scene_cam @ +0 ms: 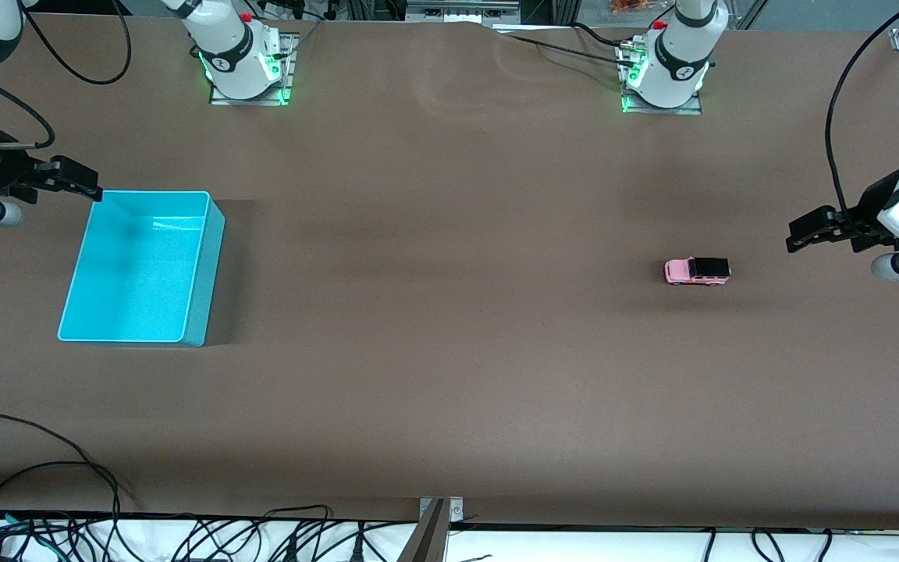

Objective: Wind and store pink jeep toy

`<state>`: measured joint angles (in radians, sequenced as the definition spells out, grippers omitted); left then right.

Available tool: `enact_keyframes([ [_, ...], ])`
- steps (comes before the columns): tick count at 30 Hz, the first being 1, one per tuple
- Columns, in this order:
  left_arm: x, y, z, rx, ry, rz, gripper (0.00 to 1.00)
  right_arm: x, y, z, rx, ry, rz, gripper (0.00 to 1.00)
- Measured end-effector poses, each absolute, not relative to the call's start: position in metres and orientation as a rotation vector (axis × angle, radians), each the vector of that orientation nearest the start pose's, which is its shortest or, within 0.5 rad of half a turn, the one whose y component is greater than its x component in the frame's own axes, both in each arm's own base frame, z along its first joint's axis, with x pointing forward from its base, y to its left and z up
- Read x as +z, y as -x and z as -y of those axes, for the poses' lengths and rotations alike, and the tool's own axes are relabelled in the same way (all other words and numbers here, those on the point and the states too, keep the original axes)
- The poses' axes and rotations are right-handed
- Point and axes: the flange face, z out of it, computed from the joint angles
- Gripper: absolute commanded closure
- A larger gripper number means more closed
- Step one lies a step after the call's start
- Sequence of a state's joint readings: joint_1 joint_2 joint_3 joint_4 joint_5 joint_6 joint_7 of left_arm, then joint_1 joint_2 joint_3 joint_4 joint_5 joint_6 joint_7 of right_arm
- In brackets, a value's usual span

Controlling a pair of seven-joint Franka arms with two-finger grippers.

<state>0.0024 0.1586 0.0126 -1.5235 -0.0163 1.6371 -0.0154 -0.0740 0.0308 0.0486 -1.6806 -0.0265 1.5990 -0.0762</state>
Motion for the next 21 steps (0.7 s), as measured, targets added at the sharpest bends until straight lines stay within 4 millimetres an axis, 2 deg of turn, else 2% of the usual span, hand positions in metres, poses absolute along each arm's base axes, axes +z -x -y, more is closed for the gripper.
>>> enact_keyframes([
  [21,0.5591,-0.6057,-0.0065,0.075,3.155,0.049,0.0,0.5605,-0.56,0.0196,0.162,3.156,0.077,0.0],
])
